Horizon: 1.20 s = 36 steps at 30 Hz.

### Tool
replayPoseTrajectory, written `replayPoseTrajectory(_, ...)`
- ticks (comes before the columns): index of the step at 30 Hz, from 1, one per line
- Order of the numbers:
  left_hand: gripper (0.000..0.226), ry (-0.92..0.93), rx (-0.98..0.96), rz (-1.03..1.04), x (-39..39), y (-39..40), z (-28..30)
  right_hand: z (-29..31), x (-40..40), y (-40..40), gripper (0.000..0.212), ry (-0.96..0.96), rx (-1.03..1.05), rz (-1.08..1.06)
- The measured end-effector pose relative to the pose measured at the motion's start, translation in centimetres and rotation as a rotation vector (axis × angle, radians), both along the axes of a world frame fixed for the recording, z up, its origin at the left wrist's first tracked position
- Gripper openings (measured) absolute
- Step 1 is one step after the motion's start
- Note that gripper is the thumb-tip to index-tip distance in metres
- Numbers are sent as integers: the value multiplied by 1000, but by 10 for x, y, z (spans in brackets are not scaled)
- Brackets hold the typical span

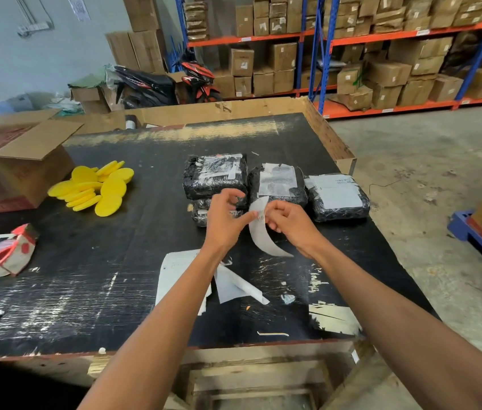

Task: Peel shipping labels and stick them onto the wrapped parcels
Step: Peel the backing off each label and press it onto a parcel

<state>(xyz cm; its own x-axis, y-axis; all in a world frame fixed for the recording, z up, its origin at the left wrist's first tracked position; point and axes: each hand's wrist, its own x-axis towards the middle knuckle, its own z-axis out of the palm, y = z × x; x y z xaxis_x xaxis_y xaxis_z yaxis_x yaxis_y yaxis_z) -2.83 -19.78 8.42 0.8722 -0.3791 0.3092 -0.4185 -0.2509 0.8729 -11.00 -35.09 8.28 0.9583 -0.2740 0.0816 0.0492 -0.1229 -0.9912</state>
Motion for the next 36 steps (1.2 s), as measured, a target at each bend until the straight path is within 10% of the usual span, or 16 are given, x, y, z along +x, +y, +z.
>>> replayPoseTrajectory(3,10,142,-126,-162,-2,-5,16,5,2,1,24,-31,-43,-4)
replayPoseTrajectory(22,8,684,-483,-47,-2,-14,20,-6,12,5,13,-3,-227,-162)
replayPoseTrajectory(36,26,551,-469,-148,-16,-16,20,-2,27,16,17,-80,-17,-308)
